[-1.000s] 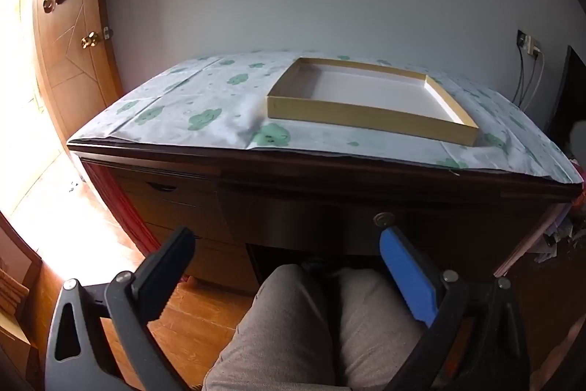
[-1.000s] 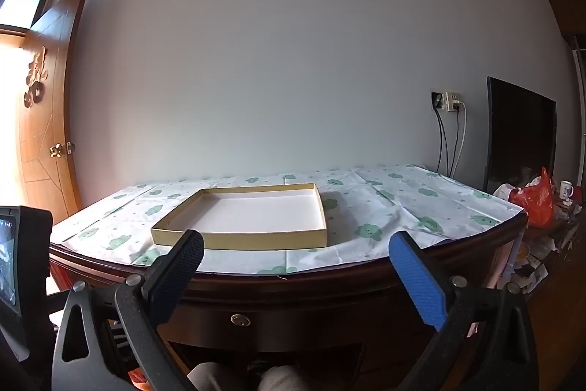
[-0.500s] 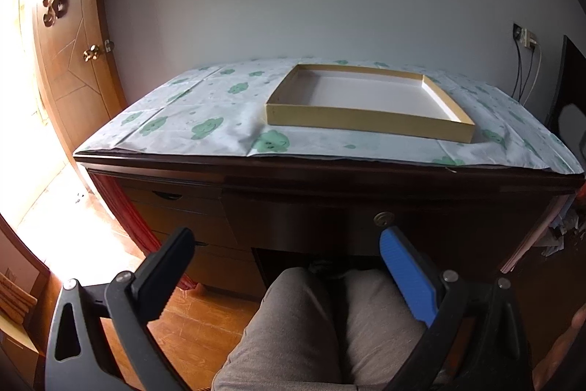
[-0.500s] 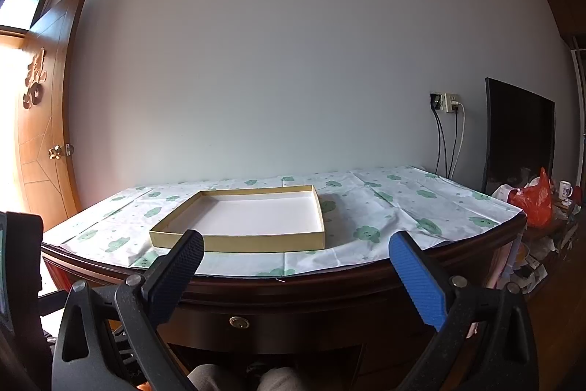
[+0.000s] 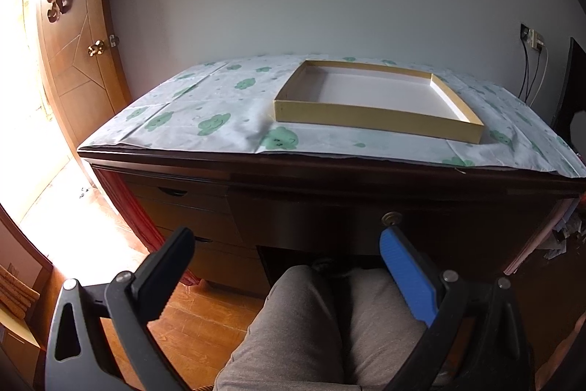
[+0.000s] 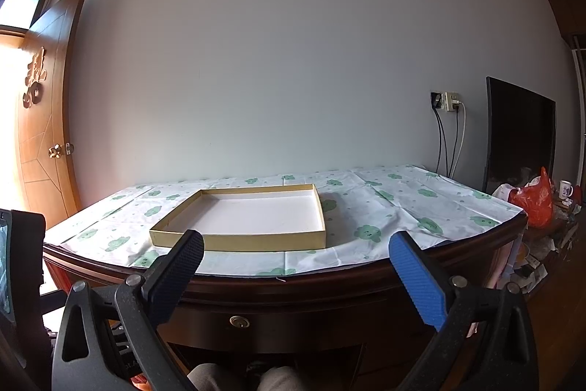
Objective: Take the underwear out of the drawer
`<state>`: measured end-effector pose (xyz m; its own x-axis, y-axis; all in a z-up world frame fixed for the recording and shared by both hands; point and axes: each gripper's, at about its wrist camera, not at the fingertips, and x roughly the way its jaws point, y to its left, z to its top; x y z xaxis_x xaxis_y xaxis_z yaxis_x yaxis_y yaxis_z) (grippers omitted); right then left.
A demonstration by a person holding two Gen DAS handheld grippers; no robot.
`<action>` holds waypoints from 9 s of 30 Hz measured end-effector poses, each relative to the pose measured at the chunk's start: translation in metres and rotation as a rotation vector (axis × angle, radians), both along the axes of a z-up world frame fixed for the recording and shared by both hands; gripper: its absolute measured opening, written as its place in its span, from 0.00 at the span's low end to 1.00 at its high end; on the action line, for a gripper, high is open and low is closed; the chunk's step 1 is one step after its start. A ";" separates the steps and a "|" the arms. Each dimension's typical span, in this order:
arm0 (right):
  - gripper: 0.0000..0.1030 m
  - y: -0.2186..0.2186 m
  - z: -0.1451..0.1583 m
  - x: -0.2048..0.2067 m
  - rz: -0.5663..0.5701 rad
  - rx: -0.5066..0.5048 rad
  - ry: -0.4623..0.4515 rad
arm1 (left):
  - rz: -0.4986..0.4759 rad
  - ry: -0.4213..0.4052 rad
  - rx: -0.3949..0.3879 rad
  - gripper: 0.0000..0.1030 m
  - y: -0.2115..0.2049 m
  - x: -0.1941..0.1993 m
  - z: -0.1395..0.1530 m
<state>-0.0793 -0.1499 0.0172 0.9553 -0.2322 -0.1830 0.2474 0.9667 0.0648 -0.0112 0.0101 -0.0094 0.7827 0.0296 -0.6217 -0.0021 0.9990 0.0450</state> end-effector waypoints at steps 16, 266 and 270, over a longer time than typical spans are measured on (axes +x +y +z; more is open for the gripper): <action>0.99 0.001 0.001 0.000 0.001 -0.003 -0.001 | 0.015 -0.012 0.007 1.00 0.002 -0.002 0.001; 0.73 -0.006 0.011 0.075 0.201 0.078 0.090 | -0.131 -0.017 0.065 1.00 -0.039 0.095 0.035; 0.73 -0.005 0.003 0.078 0.219 0.058 0.131 | -0.130 0.024 0.064 1.00 -0.030 0.096 0.019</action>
